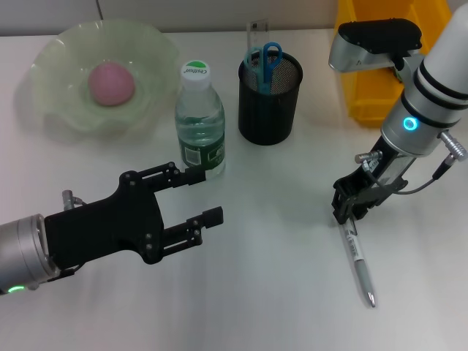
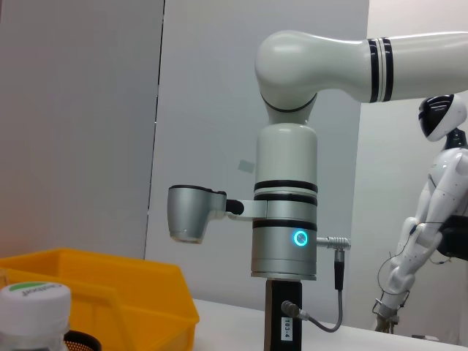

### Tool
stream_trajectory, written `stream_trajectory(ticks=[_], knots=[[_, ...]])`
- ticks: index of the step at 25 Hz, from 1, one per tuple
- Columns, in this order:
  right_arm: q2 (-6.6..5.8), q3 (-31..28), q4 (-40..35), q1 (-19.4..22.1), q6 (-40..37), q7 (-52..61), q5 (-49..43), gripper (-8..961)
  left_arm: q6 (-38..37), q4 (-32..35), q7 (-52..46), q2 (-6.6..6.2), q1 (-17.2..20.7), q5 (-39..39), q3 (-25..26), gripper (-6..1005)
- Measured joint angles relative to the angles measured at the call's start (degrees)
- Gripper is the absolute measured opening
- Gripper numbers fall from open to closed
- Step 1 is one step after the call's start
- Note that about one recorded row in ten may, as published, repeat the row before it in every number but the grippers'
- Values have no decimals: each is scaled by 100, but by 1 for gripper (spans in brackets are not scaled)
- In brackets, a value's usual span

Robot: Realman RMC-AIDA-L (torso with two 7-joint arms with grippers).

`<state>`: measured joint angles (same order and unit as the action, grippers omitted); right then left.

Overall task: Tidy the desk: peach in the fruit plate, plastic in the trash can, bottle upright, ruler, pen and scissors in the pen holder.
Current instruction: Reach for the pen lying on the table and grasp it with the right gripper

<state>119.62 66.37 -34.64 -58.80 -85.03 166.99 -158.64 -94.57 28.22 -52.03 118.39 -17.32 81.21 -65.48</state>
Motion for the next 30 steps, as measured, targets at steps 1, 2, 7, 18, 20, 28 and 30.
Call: stream_trajectory(ticks=[1,2,7,18,20,28,30], knots=[[0,-1,1,0,4,-13,0,323,0,0,0,0,0,0,0,622],[0,-1,1,0,4,-13,0,320,0,0,0,0,0,0,0,622],[8,-2,1,-9,8,-53,0,252,0,0,0,0,-4,0,7,621],[9,60,11,-9,17,-67,31,232,17,0,0,0,-24,0,72,621],[9,109,19,-9,19,-69,58,232,18,0,0,0,-25,0,72,621],[9,406,-11,-8,40,-71,232,189,18,0,0,0,-25,0,78,621],[9,406,-14,-7,47,-71,233,178,18,0,0,0,-21,0,79,621]])
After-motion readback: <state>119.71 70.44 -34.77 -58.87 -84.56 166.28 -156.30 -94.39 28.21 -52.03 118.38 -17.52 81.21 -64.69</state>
